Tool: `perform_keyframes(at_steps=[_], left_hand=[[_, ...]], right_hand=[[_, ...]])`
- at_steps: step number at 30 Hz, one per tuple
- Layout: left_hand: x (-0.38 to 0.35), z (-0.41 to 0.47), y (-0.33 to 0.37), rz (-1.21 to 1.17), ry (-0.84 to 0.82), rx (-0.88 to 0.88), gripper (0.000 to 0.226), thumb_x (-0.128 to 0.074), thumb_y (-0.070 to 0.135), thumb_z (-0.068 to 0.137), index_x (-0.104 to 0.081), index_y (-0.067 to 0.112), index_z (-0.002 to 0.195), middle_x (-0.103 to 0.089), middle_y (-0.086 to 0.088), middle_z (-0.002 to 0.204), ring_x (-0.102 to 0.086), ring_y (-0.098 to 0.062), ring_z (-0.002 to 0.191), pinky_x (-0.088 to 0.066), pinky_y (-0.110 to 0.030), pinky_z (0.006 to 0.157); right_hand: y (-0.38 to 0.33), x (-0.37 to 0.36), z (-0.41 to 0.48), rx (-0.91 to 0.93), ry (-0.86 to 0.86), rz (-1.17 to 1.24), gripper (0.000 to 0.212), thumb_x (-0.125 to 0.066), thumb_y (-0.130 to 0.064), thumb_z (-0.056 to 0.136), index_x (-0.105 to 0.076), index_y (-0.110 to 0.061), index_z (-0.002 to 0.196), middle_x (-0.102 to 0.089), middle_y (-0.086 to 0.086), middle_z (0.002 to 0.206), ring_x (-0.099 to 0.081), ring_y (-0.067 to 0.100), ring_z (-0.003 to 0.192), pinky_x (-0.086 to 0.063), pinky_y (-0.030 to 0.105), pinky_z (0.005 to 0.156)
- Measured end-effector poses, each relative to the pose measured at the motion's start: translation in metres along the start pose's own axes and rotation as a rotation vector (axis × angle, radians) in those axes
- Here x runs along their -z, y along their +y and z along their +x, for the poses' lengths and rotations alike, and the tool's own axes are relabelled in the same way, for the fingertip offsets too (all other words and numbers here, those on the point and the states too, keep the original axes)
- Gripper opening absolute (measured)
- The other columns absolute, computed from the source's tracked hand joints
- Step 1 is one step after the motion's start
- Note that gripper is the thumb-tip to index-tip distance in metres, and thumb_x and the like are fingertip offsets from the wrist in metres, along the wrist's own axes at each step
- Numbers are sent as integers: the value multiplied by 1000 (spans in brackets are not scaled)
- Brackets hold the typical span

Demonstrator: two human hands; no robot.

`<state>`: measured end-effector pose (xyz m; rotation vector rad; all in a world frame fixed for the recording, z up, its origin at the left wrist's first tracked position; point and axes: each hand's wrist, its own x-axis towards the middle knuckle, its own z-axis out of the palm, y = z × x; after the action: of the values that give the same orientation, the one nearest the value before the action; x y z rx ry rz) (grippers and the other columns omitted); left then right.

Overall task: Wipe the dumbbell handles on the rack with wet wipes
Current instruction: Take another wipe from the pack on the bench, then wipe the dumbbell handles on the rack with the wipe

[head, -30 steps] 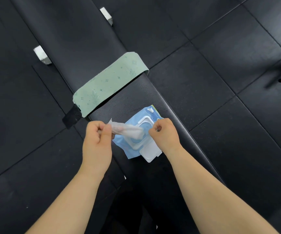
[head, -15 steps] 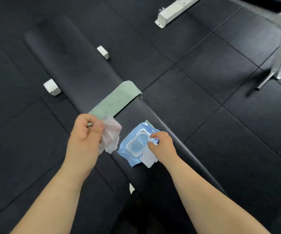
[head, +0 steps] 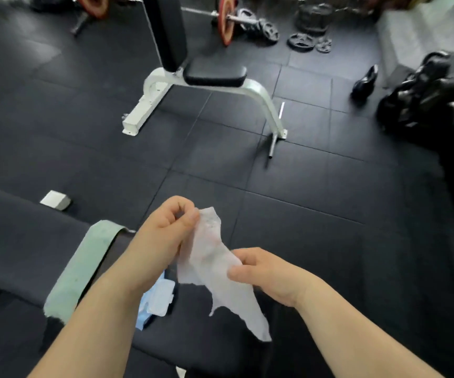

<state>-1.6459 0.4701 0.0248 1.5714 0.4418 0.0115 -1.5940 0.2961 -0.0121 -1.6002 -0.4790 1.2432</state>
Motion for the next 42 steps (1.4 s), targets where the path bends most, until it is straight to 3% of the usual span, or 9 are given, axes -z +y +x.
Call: perform_keyframes(at_steps=[3,6,10,13,21,27,34,38,42], left_hand=[[-69,-2,18,20,-107,10,32,-45,15,92,-46,22,61,-44,10,52,-40,-5,46,-33,-19,44],[-151,-11,21,-191,-362,129,19,-48,28,92,-53,18,76,-53,-1,68,-49,-13,56,-39,-23,49],[-268,-62,-17,-398,-803,482,73,-25,66,81,-56,13,121,-65,-9,114,-62,-21,103,-55,-31,78],[-343,-104,-40,-384,-882,639,83,-25,70,67,-71,7,94,-63,-13,116,-56,-26,112,-40,-37,102],[-471,-131,-30,-91,-857,305,21,-53,22,89,-70,13,96,-70,-5,104,-62,-18,104,-46,-27,89],[-542,-133,-16,-53,-940,333,32,-32,15,98,-61,6,86,-71,-3,73,-68,-14,66,-53,-22,55],[-614,-112,1,-37,-1330,325,43,-70,26,71,-59,25,112,-70,-5,97,-67,-21,86,-54,-29,68],[-666,-69,14,0,-1400,248,51,-68,8,65,-59,24,112,-71,-10,95,-68,-24,84,-54,-27,63],[-723,-16,26,30,-1379,206,37,-61,9,66,-66,21,101,-73,-9,87,-69,-20,78,-54,-25,61]], right_hand=[[11,32,-69,115,144,136,41,-60,-36,58,-61,-7,86,-61,-10,73,-58,5,70,-45,15,69],[26,58,-146,259,322,324,17,-63,-31,55,-67,-23,69,-65,-9,70,-60,6,66,-48,17,64],[57,91,-243,331,579,534,21,-65,-27,63,-68,-18,82,-68,0,80,-65,14,74,-53,26,66],[96,114,-306,263,812,575,16,-61,-22,79,-64,-14,93,-67,3,88,-64,17,82,-52,30,72],[178,137,-430,210,1207,644,12,-57,-19,87,-61,-9,93,-65,9,91,-63,24,85,-53,37,73],[205,152,-472,248,1337,779,12,-53,-13,88,-58,-10,99,-66,4,89,-64,15,79,-53,25,64],[226,201,-501,354,1347,942,36,-57,-24,74,-58,-14,109,-68,12,100,-64,25,90,-53,35,74],[230,248,-505,276,1469,894,12,-52,-15,89,-59,-10,98,-61,2,65,-53,11,49,-36,21,40],[233,304,-505,218,1587,848,13,-48,-12,91,-60,-13,87,-57,-4,59,-47,5,45,-31,18,42]])
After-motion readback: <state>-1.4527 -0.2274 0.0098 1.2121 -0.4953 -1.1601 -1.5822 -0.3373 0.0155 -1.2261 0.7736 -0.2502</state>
